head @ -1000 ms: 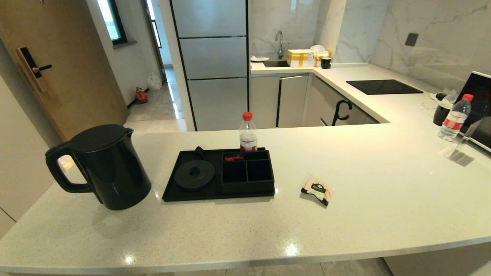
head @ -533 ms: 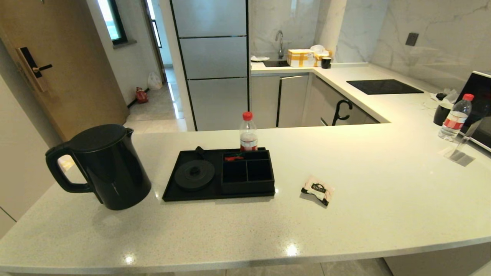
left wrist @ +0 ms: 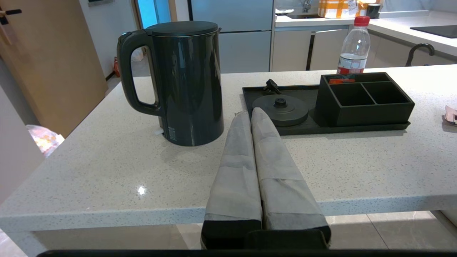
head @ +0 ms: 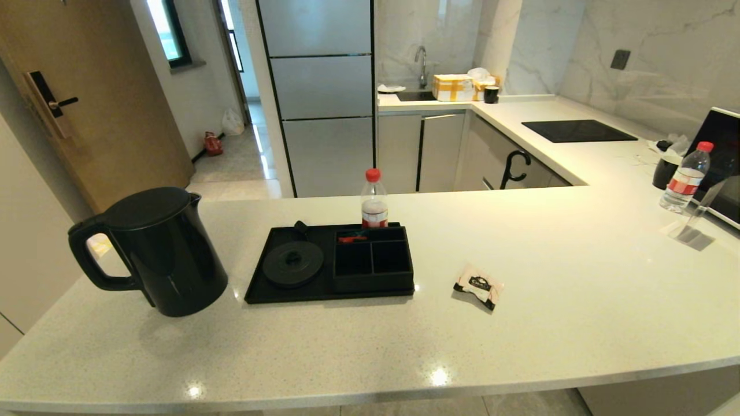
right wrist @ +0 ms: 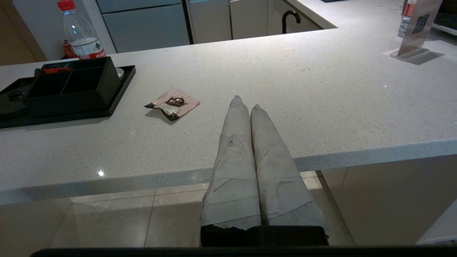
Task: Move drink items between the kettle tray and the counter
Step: Return the tea bag to its original position
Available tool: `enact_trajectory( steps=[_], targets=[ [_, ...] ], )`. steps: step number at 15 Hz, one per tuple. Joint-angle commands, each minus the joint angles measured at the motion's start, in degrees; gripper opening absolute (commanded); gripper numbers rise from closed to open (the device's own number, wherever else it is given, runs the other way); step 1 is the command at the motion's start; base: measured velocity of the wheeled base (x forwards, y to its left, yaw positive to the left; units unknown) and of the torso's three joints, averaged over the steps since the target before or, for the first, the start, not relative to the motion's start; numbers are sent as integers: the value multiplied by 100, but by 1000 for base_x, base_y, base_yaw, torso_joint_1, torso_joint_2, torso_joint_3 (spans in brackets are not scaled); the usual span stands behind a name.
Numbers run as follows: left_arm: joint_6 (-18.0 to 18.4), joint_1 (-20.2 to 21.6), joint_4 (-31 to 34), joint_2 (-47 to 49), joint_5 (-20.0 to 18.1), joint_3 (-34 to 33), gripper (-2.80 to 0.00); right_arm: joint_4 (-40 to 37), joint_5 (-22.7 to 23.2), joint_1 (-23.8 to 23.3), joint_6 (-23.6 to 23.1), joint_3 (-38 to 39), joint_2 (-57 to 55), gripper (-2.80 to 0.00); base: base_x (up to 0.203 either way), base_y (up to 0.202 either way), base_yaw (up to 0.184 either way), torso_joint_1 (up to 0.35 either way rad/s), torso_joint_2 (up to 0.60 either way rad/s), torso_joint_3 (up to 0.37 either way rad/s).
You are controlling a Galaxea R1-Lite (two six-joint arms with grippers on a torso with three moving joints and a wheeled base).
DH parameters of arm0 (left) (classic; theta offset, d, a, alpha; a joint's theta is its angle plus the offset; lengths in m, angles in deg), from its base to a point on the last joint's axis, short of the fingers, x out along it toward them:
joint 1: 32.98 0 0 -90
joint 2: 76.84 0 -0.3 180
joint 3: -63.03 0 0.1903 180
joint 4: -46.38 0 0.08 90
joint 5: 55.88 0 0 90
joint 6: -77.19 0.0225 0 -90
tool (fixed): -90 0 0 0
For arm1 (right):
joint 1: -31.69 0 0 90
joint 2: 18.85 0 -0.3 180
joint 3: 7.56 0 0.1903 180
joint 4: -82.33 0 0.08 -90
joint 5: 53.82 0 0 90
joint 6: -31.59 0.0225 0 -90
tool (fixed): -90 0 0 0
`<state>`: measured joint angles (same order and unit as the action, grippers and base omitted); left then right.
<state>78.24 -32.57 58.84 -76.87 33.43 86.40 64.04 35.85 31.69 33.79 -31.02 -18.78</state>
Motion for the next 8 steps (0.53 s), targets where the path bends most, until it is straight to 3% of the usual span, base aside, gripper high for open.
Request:
enact_trajectory(
  steps=[1,8],
  targets=[
    [1,4,-8,-6,-1,-229,-280,3,-2,0,0,194,-7,-280,0,0,0,0,0,0],
    [1,4,-8,2,-1,-229,-280,3,-2,0,9,194,-7,-280,0,0,0,0,0,0]
  ],
)
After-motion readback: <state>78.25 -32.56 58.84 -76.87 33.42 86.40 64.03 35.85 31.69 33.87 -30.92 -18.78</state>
